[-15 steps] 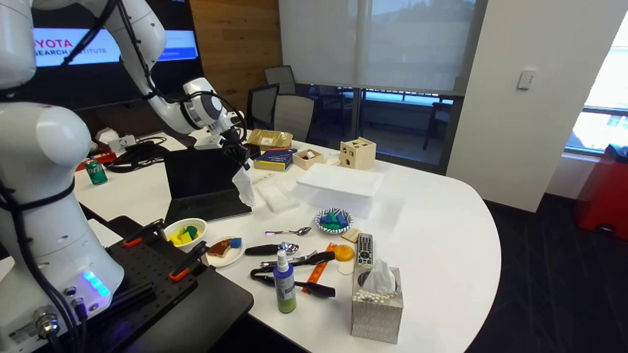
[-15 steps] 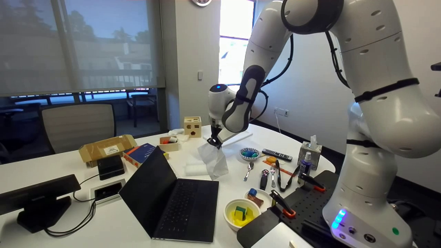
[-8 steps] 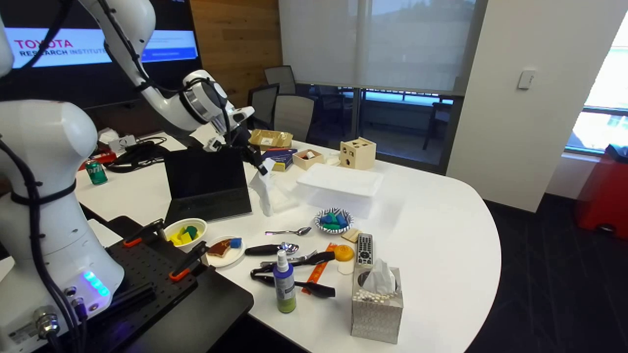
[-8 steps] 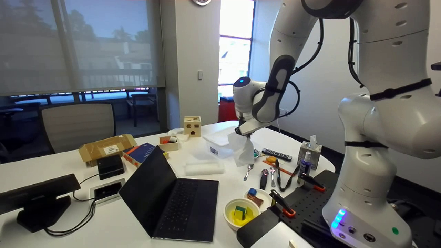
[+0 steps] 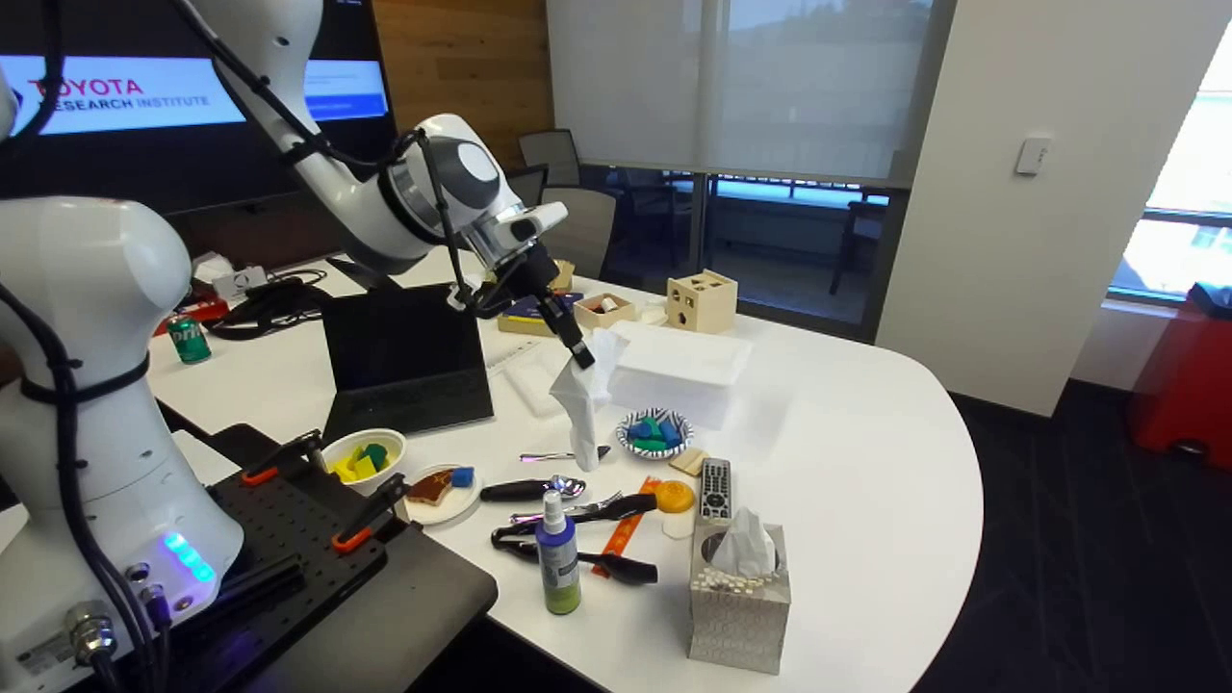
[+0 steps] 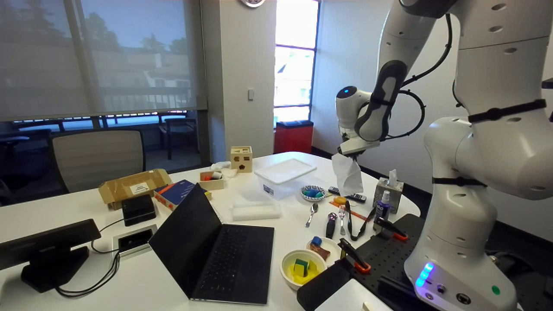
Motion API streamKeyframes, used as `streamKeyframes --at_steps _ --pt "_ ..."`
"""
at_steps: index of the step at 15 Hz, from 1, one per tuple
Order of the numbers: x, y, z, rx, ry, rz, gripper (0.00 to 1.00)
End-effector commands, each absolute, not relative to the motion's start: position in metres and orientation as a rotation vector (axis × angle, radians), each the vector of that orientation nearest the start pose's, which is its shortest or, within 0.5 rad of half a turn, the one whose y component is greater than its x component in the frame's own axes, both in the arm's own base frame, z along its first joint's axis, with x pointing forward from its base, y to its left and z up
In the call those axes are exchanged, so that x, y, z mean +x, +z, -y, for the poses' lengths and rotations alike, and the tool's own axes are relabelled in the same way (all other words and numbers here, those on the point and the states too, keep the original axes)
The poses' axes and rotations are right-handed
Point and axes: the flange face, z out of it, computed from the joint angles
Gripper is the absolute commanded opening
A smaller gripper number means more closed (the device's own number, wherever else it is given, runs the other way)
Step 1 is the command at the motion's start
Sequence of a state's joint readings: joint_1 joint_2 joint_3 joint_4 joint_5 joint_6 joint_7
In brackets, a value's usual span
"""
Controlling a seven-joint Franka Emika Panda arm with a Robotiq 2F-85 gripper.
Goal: Use a napkin to wipe the laptop screen
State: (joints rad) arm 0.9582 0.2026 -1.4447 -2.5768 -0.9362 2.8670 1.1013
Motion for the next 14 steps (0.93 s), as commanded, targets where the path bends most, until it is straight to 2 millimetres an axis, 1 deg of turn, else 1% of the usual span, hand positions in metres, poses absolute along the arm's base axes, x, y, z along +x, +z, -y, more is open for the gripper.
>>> streamKeyframes --at_steps 1,4,9,12,14 --pt "0.407 0.276 0.219 -3.299 -0.624 -1.186 0.0" --pt "0.41 0.288 0.239 -3.252 -0.676 -1.206 0.0" --pt "0.424 0.303 0.255 -3.201 -0.695 -1.196 0.0" --pt "0.429 0.302 0.265 -3.14 -0.665 -1.198 0.0" --pt "0.43 0.295 0.269 -3.097 -0.623 -1.205 0.0"
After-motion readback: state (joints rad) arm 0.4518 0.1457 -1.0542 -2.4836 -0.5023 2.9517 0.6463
